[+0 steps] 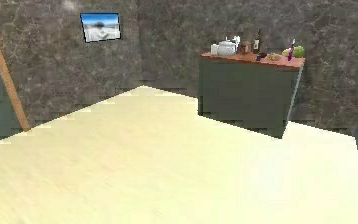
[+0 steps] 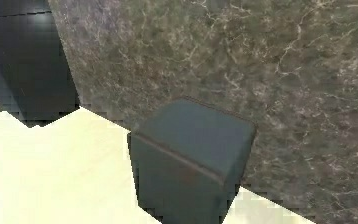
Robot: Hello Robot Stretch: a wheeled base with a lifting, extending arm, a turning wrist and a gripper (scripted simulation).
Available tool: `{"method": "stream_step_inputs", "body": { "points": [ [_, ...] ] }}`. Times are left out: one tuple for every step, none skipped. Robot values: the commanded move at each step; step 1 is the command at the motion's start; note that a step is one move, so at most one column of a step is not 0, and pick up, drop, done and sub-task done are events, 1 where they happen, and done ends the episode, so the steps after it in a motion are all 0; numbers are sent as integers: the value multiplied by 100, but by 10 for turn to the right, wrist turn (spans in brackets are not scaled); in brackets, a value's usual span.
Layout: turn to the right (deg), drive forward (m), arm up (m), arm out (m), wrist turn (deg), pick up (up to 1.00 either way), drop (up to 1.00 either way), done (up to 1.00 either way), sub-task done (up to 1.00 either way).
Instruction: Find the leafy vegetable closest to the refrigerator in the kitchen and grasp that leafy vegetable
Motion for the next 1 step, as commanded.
{"method": "stream_step_inputs", "body": {
  "points": [
    [390,0,0,0,0,0,0,0,0]
  ]
}}
